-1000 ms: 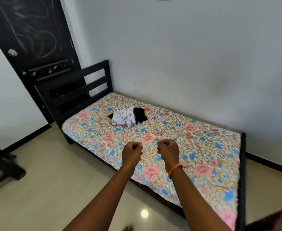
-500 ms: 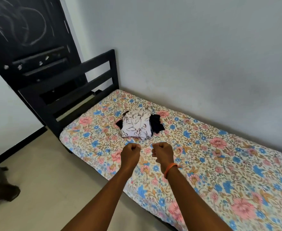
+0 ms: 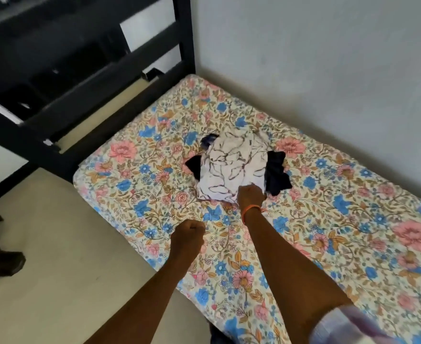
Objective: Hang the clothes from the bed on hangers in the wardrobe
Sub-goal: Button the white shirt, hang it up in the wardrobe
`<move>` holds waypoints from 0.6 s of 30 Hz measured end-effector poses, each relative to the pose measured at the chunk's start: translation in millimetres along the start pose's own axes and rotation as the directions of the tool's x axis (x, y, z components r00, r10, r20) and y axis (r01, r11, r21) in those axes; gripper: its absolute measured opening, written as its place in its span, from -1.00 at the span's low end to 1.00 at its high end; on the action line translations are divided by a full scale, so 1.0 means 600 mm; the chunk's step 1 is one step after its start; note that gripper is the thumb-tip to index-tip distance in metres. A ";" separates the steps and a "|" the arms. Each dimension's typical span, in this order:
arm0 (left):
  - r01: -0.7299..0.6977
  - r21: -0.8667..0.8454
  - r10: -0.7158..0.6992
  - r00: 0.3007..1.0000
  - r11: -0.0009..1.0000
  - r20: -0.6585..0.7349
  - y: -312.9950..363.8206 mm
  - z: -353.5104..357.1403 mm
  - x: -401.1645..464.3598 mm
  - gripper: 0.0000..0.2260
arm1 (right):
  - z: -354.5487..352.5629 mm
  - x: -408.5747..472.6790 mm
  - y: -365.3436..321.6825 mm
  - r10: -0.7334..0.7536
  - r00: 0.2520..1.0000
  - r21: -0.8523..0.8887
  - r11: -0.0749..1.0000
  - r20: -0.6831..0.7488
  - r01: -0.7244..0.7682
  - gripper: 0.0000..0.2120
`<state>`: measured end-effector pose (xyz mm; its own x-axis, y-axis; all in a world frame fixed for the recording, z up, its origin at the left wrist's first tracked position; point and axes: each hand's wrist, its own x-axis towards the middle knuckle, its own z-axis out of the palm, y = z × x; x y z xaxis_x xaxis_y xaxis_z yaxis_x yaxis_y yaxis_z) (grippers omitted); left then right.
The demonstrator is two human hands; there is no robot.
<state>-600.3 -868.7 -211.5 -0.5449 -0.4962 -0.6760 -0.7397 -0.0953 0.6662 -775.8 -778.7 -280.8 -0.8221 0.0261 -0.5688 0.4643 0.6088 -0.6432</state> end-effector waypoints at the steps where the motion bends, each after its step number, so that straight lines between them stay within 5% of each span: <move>1: 0.027 -0.012 -0.027 1.000 1.000 0.009 -0.004 0.002 0.037 -0.92 | 0.023 0.041 -0.001 -0.008 0.999 -0.032 0.999 -0.045 0.006 -0.66; 7: 0.121 -0.108 -0.118 0.992 0.987 0.040 -0.024 0.014 0.151 -0.91 | 0.120 0.205 0.007 0.023 0.998 -0.201 0.979 -0.063 -0.035 -0.35; 12: 0.180 -0.134 -0.174 0.983 0.974 0.059 -0.032 0.029 0.194 -0.92 | 0.131 0.254 0.010 0.003 0.955 -0.069 0.997 -0.298 -0.025 -0.79; 14: 0.195 -0.155 -0.187 0.980 0.969 0.065 -0.037 0.027 0.202 -0.92 | 0.123 0.240 0.005 -0.068 0.946 0.031 0.996 -0.317 0.082 -0.95; 18: 0.143 -0.227 -0.143 0.990 0.963 0.020 -0.023 0.017 0.197 -0.88 | 0.132 0.116 -0.010 -0.542 0.793 -0.006 0.826 -0.278 0.563 -0.85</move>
<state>-658.6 -917.4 -303.7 -0.4416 -0.4600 -0.7703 -0.7013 -0.3585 0.6162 -809.5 -843.5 -357.2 -0.9953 -0.0885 0.0405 -0.0810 0.5225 -0.8488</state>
